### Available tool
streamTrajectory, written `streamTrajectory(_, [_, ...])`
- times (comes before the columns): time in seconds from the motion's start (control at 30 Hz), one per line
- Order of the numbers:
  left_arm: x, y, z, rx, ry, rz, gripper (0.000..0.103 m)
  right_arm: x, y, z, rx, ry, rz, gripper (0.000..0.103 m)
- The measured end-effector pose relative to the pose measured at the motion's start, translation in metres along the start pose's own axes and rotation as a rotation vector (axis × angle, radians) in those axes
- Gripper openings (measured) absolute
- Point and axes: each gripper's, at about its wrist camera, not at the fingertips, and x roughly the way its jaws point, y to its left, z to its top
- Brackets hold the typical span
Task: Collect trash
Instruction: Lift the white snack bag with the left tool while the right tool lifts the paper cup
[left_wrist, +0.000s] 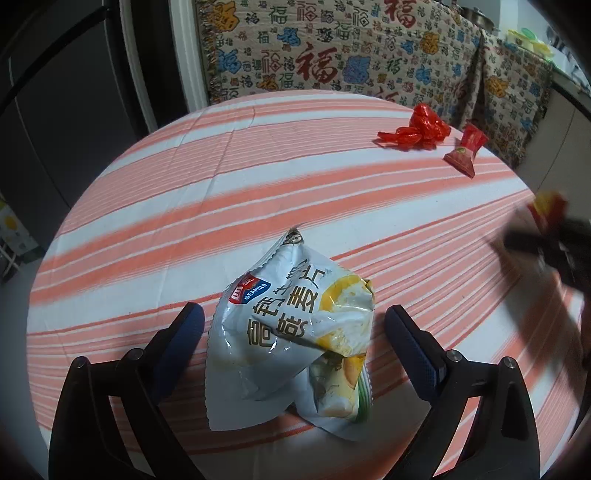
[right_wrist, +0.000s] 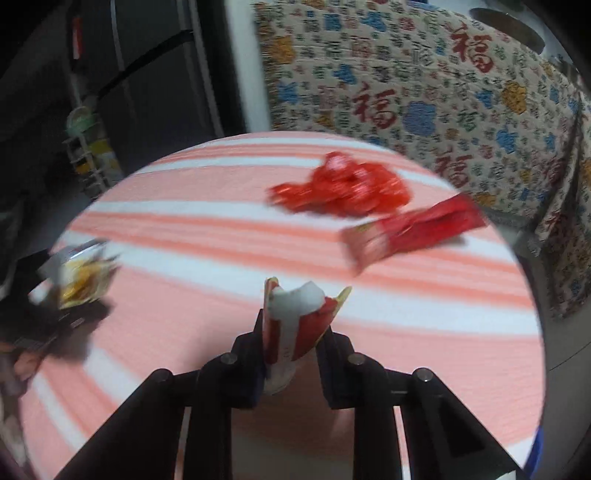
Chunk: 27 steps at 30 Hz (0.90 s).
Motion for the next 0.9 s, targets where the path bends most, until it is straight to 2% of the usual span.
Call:
streamTrajectory(0.07, [0.000,0.000,-0.002,-0.002,0.007,0.008,0.101,-0.013,0.019,-0.016,-0.015,0.022,0.016,0.029])
streamTrajectory(0.1, [-0.001,0.000,-0.004,-0.006,0.012,0.012,0.102,-0.017,0.027,-0.022,-0.027,0.025,-0.002,0.049])
streamTrajectory(0.17, [-0.006,0.002,-0.010,-0.010,0.012,0.018,0.102,-0.017,0.038,-0.029,-0.032,0.030,-0.041,0.076])
streamTrajectory(0.33, [-0.017,0.010,-0.025,-0.009,0.013,0.017,0.102,-0.011,0.046,-0.029,-0.055,0.056,-0.092,0.078])
streamTrajectory(0.9, [-0.019,0.013,-0.026,0.002,0.013,0.009,0.102,-0.013,0.045,-0.029,-0.052,0.060,-0.093,0.080])
